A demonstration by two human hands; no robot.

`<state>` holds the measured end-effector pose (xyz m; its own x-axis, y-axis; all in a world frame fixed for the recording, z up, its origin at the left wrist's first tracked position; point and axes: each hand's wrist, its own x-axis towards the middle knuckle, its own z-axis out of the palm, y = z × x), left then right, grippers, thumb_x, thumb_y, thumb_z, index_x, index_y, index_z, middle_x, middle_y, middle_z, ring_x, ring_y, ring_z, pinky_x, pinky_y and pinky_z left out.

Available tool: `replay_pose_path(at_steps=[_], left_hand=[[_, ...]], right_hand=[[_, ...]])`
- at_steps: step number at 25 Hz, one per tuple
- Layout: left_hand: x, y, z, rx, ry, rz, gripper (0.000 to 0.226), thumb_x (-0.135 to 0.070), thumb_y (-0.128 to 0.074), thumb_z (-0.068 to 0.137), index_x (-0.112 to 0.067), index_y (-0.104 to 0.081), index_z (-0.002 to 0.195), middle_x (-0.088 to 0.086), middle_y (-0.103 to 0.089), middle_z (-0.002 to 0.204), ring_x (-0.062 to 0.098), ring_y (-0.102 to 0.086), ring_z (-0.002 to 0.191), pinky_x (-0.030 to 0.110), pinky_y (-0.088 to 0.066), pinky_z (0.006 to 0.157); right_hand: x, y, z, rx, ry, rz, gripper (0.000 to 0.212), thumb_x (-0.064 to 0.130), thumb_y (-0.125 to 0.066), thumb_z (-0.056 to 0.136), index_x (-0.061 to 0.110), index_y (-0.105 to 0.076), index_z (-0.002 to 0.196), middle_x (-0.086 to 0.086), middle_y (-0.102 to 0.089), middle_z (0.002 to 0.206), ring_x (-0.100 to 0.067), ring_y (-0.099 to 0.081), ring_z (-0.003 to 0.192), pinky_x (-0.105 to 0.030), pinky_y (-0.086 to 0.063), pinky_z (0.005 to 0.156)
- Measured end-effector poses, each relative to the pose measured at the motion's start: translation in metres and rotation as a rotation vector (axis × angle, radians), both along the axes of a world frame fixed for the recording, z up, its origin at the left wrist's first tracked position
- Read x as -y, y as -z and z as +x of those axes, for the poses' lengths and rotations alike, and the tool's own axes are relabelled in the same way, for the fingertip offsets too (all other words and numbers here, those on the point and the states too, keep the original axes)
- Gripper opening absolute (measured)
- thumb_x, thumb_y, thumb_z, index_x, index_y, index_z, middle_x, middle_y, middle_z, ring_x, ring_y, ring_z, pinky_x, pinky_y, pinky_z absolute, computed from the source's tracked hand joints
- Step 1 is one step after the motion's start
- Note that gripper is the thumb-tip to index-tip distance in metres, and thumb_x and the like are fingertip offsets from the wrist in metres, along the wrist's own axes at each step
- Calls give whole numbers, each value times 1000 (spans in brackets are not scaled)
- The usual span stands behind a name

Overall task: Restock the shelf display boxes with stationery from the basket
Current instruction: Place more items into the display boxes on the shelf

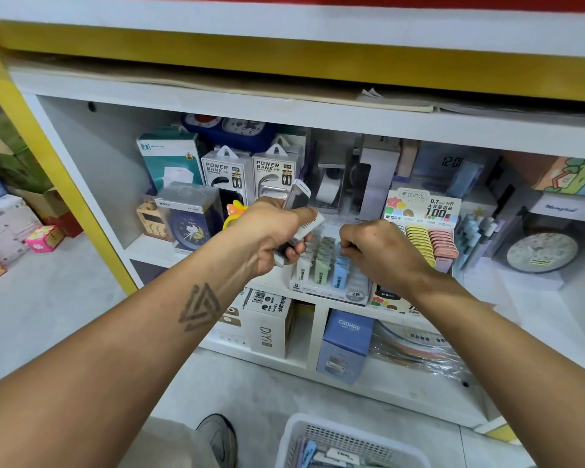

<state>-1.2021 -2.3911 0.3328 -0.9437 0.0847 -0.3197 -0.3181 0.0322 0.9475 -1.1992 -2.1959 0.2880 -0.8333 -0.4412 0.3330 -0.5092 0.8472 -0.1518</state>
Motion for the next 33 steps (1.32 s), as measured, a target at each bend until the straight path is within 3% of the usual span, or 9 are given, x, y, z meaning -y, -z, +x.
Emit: replay_pose_path(at_steps=[7,11,13,17,23,26,29,31,33], left_hand=[[0,-1,1,1,0,16,20,-18,-65,95,2,-60,98,15,-57,64,16,-43,39,17,-29,36],[-2,-4,5,16,21,14,19,-19,-63,95,-1,-60,91,12,-57,59,15,-43,38,16,-29,37],[-5,-6,7,26,49,32,19,-20,-62,97,-2,-59,90,10,-57,58,15,-43,38,15,-28,37],[-17,-9,13,24,102,34,21,-26,-62,97,-5,-60,99,9,-57,59,15,-44,39,15,-29,37],[-44,-12,20,44,241,65,28,-29,-62,97,-5,-63,110,12,-59,65,15,-43,42,15,-30,36],[-52,-12,19,9,215,66,17,-13,-64,94,-1,-60,106,13,-63,67,13,-42,41,17,-29,37],[-63,-15,19,19,210,108,8,-10,-65,92,-4,-59,92,11,-60,62,12,-41,39,16,-28,36],[-70,-18,21,59,246,126,14,-16,-63,94,-6,-58,87,10,-58,58,11,-40,38,14,-27,35],[-73,-22,21,92,278,139,24,-28,-57,99,-6,-58,88,8,-56,58,10,-39,38,14,-27,33]], right_hand=[[0,-1,1,51,29,20,22,2,-64,88,15,-56,73,-3,-61,70,-23,-58,67,-38,-51,60],[1,-7,4,119,68,195,22,5,-56,88,17,-73,93,-2,-71,98,-26,-63,90,-38,-55,77],[1,-13,6,164,91,-27,24,10,-57,94,19,-75,107,3,-73,108,-19,-66,96,-35,-55,85],[0,-32,14,621,42,-1017,16,24,-67,96,13,-73,106,-15,-76,91,-24,-69,72,-28,-57,65],[-26,-38,22,590,104,-1273,14,2,-74,86,0,-70,99,-20,-72,81,-17,-61,58,-22,-51,54],[-47,-41,24,385,136,-1010,12,0,-68,91,6,-71,101,-16,-74,87,-17,-65,68,-28,-54,64],[-60,-41,33,-5,55,-265,36,1,-64,87,18,-70,118,2,-61,121,-10,-55,108,-26,-44,93],[-65,-43,37,-128,5,-35,27,21,-69,90,21,-70,117,6,-54,119,-10,-47,106,-30,-42,89],[-65,-44,39,-124,15,-100,17,28,-67,93,17,-71,105,6,-55,103,-15,-54,93,-30,-45,77]])
